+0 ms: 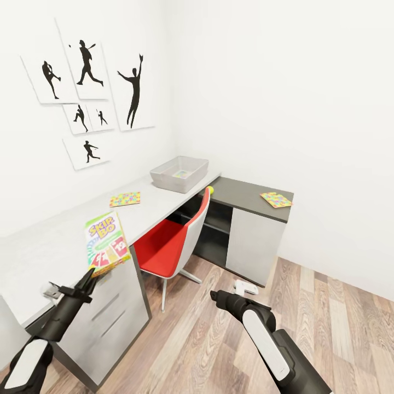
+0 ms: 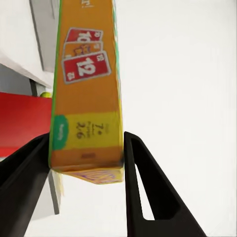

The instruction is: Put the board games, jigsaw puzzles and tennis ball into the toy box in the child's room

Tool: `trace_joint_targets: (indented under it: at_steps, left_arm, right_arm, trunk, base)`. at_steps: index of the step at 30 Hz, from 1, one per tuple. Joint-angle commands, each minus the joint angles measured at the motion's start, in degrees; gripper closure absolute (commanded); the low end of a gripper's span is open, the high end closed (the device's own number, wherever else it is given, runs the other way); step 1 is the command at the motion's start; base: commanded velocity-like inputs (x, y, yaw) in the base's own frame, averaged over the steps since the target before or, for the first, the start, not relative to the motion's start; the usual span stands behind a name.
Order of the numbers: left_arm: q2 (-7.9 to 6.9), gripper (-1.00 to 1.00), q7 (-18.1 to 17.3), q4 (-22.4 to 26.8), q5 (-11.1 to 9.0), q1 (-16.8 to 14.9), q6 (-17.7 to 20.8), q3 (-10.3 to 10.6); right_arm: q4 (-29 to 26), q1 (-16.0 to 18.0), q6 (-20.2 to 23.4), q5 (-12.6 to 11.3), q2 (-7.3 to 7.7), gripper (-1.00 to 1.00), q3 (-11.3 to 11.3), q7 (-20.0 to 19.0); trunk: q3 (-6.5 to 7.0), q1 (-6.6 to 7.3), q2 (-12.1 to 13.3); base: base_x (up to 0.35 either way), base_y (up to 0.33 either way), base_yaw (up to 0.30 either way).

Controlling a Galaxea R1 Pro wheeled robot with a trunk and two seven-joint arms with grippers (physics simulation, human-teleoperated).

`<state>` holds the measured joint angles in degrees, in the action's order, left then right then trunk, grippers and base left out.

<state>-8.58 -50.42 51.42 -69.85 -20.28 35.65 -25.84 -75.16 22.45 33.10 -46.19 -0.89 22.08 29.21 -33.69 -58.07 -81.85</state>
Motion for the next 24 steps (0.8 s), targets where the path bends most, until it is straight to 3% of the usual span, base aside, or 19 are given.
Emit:
trace_joint_targets:
  at_steps: [1,6,10,24]
  left_arm:
    - [-0.02,1.0,-0.4,0.7,-0.1,0.0,0.5,0.0]
    - [-0.23,1.0,-1.1,3.3,0.0,0.3,3.3,0.1]
    - [-1.36,1.0,-1.3,4.1,0.1,0.4,5.7,0.8]
    - [-1.49,1.0,-0.9,10.4,0.1,0.8,7.0,1.1]
  right_arm:
    - [-0.1,0.0,0.0,-0.6,0.01,-1.0,0.1,0.6]
    - [-0.1,0.0,0.0,-0.6,0.01,-1.0,0.1,0.6]
    - [-0.1,0.0,0.0,-0.6,0.01,-1.0,0.1,0.6]
    - [0.0,0.0,0.0,-0.5,0.01,-1.0,0.1,0.6]
  trunk:
    - [-0.06,0.0,0.0]
    - [-0.06,0.0,0.0]
    - [-0.06,0.0,0.0]
    - [-0.06,0.0,0.0]
  base:
    - [0.0,0.0,0.0]
    - [0.0,0.0,0.0]
    - [0.0,0.0,0.0]
    - [0.0,0.0,0.0]
